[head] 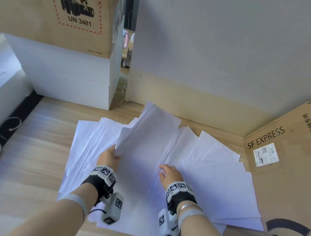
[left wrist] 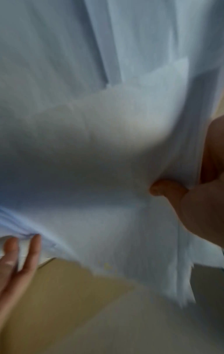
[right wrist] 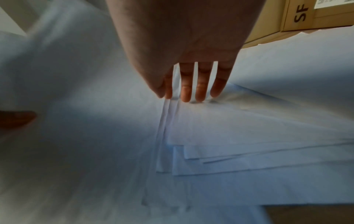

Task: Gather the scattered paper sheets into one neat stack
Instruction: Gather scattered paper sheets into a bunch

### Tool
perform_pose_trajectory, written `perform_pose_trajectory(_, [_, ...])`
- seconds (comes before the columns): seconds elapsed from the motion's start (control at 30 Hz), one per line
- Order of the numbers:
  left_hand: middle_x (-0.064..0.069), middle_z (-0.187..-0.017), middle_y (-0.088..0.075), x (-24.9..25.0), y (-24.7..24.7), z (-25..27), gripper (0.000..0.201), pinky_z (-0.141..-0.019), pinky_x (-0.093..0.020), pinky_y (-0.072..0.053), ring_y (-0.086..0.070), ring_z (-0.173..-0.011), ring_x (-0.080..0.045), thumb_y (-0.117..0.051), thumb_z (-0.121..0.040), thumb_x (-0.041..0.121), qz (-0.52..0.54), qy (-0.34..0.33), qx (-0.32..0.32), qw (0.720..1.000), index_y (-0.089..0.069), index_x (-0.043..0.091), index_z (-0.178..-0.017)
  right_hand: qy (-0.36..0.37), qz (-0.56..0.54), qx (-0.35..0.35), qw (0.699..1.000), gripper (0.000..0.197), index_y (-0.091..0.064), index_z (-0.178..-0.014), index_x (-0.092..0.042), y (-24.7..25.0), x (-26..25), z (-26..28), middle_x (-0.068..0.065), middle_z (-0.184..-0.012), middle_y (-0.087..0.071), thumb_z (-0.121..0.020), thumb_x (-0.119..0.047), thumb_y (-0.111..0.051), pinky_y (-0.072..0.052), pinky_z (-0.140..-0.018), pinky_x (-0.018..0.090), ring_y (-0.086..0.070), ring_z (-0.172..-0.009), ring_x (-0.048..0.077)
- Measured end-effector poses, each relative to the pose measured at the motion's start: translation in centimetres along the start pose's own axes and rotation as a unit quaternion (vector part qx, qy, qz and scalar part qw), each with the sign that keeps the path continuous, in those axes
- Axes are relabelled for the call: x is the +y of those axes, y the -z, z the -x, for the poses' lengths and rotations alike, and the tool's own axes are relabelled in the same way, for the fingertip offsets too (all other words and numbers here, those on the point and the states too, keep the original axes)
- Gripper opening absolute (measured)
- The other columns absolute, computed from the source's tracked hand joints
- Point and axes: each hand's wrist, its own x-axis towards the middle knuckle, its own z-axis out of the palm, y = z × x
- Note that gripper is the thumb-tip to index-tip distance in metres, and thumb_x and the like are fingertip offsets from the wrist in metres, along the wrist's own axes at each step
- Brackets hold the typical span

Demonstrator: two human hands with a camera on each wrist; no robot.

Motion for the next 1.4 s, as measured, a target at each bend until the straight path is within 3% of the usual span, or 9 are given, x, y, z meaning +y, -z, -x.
perform_pose_trajectory(0.3, [-0.011,-0.079,-0.056,-1.4,3.7,-1.3,0.012,-0.070,-0.029,-0.037,-0.047,-0.077,-0.020,-0.054,-0.082,-0.001,0.229,-0.003,0.086,0.970,-0.058,0.008,-0.088,-0.014,-0.310,0.084,0.947,0.084,-0.008,-0.150,-0.020,2.7,-3.0,0.0,0.002,-0.158,-0.019,-0.087,-0.031,-0.062,-0.025,-0.117,0.034,-0.024,-0.144,0.023])
perform_pose_trajectory(0.5, [-0.002,-0.061,-0.047,0.4,5.2,-1.2,0.023,-0.053,-0.024,-0.035,-0.042,-0.060,-0.018,-0.056,-0.081,-0.001,0.299,-0.016,0.106,0.948,-0.049,0.014,-0.065,0.027,-0.443,0.190,0.876,0.042,-0.049,-0.124,-0.001,5.5,-5.0,-0.5,0.020,-0.123,-0.060,-0.084,-0.004,-0.062,-0.045,-0.102,0.042,-0.058,-0.111,0.027])
perform_pose_trajectory(0.63, [-0.001,-0.066,-0.051,2.3,6.2,-1.3,0.029,-0.059,-0.024,-0.040,-0.049,-0.062,-0.016,-0.059,-0.082,-0.003,0.331,-0.075,0.104,0.935,-0.050,0.021,-0.067,0.085,-0.500,0.219,0.833,0.027,-0.058,-0.106,-0.007,7.3,-6.0,0.4,0.012,-0.098,-0.066,-0.084,0.008,-0.055,-0.050,-0.082,0.030,-0.063,-0.086,0.022])
perform_pose_trajectory(0.77, [0.000,-0.073,-0.056,4.2,7.1,-0.9,0.023,-0.062,-0.019,-0.047,-0.054,-0.067,-0.012,-0.062,-0.082,0.000,0.378,-0.128,0.091,0.912,-0.053,0.021,-0.076,0.110,-0.559,0.240,0.786,0.029,-0.055,-0.110,-0.008,8.1,-6.3,0.6,0.006,-0.098,-0.065,-0.084,0.004,-0.060,-0.052,-0.074,0.012,-0.065,-0.079,0.002])
perform_pose_trajectory(0.87, [-0.001,-0.092,-0.062,4.4,7.3,-0.8,0.028,-0.070,-0.008,-0.052,-0.063,-0.080,-0.004,-0.068,-0.077,0.003,0.377,-0.155,0.064,0.911,-0.054,0.012,-0.100,0.104,-0.568,0.228,0.784,0.038,-0.053,-0.119,0.003,8.0,-6.2,0.9,0.009,-0.104,-0.063,-0.082,0.003,-0.064,-0.050,-0.068,0.003,-0.061,-0.089,0.017])
perform_pose_trajectory(0.97, [-0.013,-0.126,-0.057,3.8,7.5,-1.2,0.069,-0.100,-0.032,-0.046,-0.057,-0.112,-0.024,-0.076,-0.072,0.011,0.317,-0.161,0.038,0.934,-0.041,0.001,-0.131,0.076,-0.532,0.195,0.820,0.043,-0.055,-0.118,0.002,7.4,-6.4,0.8,0.010,-0.106,-0.063,-0.078,-0.001,-0.071,-0.049,-0.066,0.003,-0.062,-0.094,0.020])
perform_pose_trajectory(1.1, [-0.007,-0.106,-0.057,4.0,6.7,-1.2,0.044,-0.079,-0.020,-0.041,-0.055,-0.100,-0.022,-0.063,-0.080,-0.004,0.252,-0.173,0.049,0.951,-0.051,-0.005,-0.121,0.055,-0.468,0.175,0.864,0.034,-0.060,-0.114,0.002,6.7,-7.2,0.7,0.013,-0.108,-0.065,-0.081,-0.002,-0.067,-0.044,-0.088,0.026,-0.061,-0.100,0.022])
perform_pose_trajectory(1.3, [0.000,-0.099,-0.062,4.6,7.3,-1.9,0.050,-0.082,-0.023,-0.050,-0.060,-0.090,-0.010,-0.074,-0.072,0.007,0.353,-0.190,0.048,0.915,-0.051,0.011,-0.116,0.062,-0.506,0.196,0.837,0.021,-0.063,-0.098,0.003,8.3,-8.0,0.5,0.010,-0.090,-0.066,-0.080,-0.006,-0.069,-0.051,-0.084,0.030,-0.063,-0.084,0.022])
perform_pose_trajectory(1.4, [0.001,-0.105,-0.059,3.9,7.5,-2.5,0.057,-0.089,-0.026,-0.048,-0.059,-0.097,-0.013,-0.078,-0.065,0.011,0.324,-0.165,0.019,0.931,-0.047,0.021,-0.112,0.078,-0.516,0.172,0.836,0.022,-0.063,-0.096,-0.007,7.9,-7.9,0.5,0.002,-0.086,-0.066,-0.077,-0.001,-0.072,-0.051,-0.072,0.016,-0.063,-0.075,0.006])
